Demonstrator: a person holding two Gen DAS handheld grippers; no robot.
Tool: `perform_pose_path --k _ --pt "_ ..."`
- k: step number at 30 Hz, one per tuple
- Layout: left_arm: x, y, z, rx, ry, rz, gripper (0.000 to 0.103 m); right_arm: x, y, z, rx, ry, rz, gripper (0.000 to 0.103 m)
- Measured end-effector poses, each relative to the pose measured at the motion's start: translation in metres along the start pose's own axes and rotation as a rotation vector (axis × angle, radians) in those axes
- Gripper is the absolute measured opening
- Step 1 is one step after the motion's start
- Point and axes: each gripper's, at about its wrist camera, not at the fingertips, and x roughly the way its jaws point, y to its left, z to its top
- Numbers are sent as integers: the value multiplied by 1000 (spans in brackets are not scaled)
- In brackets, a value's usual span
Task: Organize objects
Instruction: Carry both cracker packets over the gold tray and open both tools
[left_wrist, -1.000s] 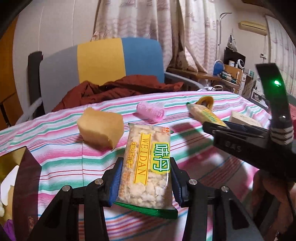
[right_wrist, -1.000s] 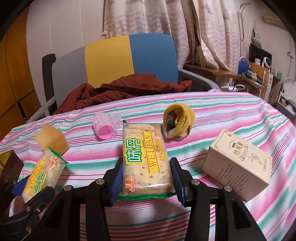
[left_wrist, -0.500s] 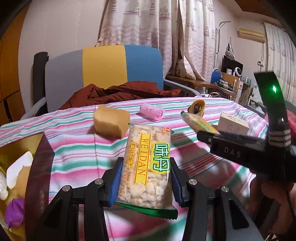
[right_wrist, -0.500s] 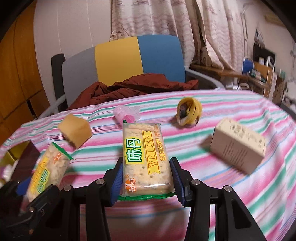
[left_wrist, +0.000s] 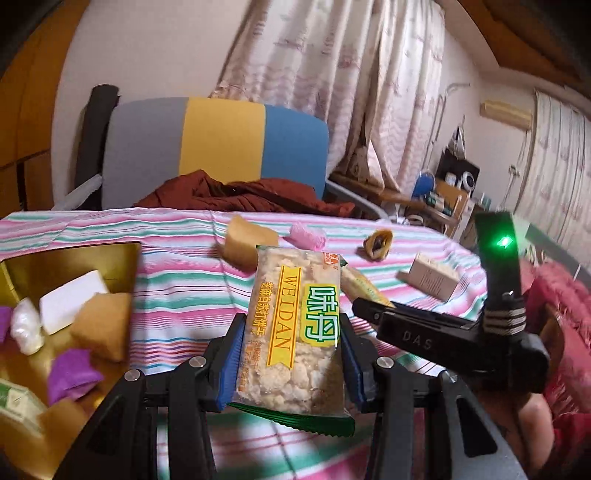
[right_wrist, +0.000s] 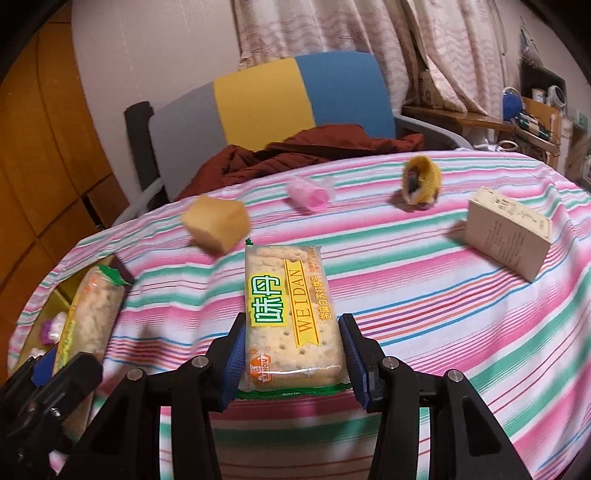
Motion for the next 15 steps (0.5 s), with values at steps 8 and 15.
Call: perform_pose_path --k 8,15 --pt "-43 47 11 -99 -58 41 47 -15 62 3 -63 -5 141 49" --pt "-67 105 10 -177 -79 161 47 -22 127 6 -155 11 279 49"
